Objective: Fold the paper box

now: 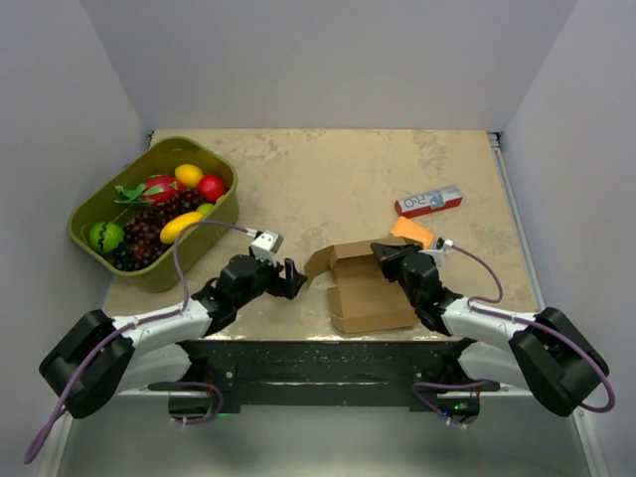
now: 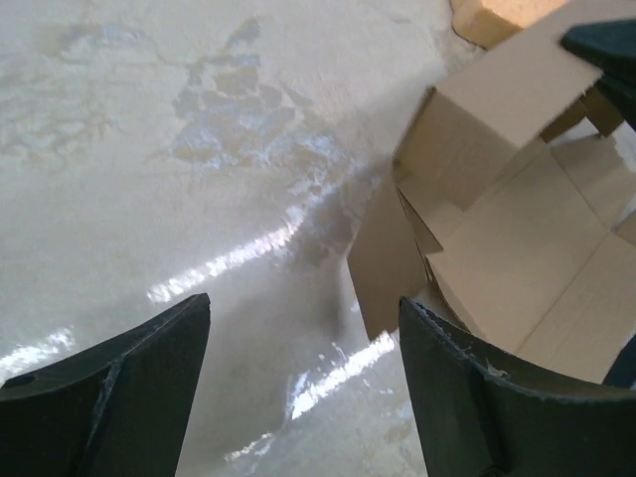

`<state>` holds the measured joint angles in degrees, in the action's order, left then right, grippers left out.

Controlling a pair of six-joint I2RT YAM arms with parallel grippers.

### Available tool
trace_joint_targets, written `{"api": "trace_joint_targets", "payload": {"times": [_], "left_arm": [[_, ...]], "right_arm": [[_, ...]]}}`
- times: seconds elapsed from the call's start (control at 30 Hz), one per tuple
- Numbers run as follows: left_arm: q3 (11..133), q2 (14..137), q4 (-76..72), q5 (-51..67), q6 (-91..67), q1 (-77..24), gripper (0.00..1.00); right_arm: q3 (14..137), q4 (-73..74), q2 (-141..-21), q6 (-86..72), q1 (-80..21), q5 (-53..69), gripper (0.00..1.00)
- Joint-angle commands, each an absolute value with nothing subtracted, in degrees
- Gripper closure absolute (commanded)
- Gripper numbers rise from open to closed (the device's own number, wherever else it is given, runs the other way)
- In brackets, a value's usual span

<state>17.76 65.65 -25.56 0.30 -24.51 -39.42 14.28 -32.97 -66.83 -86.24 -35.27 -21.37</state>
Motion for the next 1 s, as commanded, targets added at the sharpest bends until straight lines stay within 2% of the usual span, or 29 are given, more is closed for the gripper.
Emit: {"api": "trace_joint_targets", "payload": {"times": [0.0, 0.13, 0.27, 0.47, 0.7, 0.97], "left_arm": [[15.2, 60.2, -28.9, -5.0, -24.8, -44.9, 0.20], [14.1, 54.0, -27.9, -11.9, -25.4, -49.6, 0.20], [15.8, 54.0, -28.2, -14.9, -25.9, -55.4, 0.29], [21.2, 64.0, -26.8, -13.4, -28.5, -62.2, 0.42], [21.2, 74.3, -35.8, -7.9, -30.6, -62.8, 0.49], [24.8, 79.6, -42.2, -7.6, -30.5, -62.9, 0.58]], "right_arm": [[13.0, -30.1, -66.2, -83.3, -35.6, -25.4, 1.00], [13.8, -29.5, -66.1, -82.9, -35.5, -25.3, 1.00], [13.8, -29.2, -65.7, -82.8, -35.6, -25.5, 1.00], [14.1, -28.2, -64.6, -82.7, -35.6, -25.7, 1.00], [14.2, -27.8, -64.0, -82.4, -35.6, -26.3, 1.00], [14.3, -28.0, -64.7, -82.2, -35.7, -26.2, 1.00]]}}
